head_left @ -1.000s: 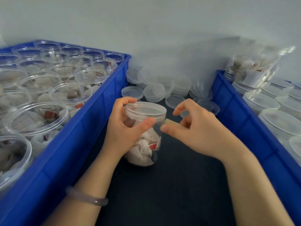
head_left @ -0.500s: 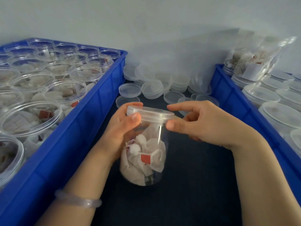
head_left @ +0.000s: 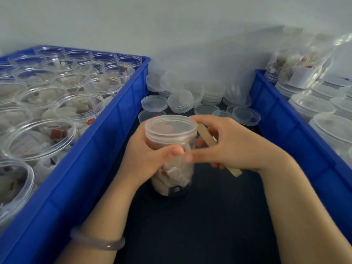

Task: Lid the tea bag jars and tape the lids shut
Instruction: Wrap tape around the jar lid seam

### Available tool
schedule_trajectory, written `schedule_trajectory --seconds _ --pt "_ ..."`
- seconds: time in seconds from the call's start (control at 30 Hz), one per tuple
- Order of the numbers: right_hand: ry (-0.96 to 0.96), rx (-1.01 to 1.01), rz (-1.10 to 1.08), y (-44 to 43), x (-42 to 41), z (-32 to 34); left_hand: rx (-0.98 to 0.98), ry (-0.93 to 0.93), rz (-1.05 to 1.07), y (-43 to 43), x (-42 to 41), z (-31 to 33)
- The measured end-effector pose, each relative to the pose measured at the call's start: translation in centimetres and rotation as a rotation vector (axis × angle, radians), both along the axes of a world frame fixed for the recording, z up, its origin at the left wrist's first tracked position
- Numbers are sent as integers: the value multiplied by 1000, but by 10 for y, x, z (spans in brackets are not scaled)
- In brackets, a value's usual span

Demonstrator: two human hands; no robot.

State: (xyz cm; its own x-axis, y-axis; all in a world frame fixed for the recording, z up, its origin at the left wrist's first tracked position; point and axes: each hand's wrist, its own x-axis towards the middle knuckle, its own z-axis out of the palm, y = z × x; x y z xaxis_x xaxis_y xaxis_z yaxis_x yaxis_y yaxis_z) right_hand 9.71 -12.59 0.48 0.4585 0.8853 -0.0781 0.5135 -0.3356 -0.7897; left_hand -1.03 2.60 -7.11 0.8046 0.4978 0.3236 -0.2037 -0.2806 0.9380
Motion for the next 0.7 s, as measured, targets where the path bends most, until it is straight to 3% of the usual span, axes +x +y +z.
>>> schedule_trajectory --seconds 0.37,0.57,0.63,0.7 --pt "9 -34 -70 -14 4 15 -372 2 -318 6 0 5" --pt "113 -82 46 -10 6 7 -386 -7 -530 2 -6 1" --pt "117 -73 57 -9 7 5 -352 36 -484 -1 -5 4" --pt "96 -49 8 -10 8 3 -310 46 -239 0 -1 5"
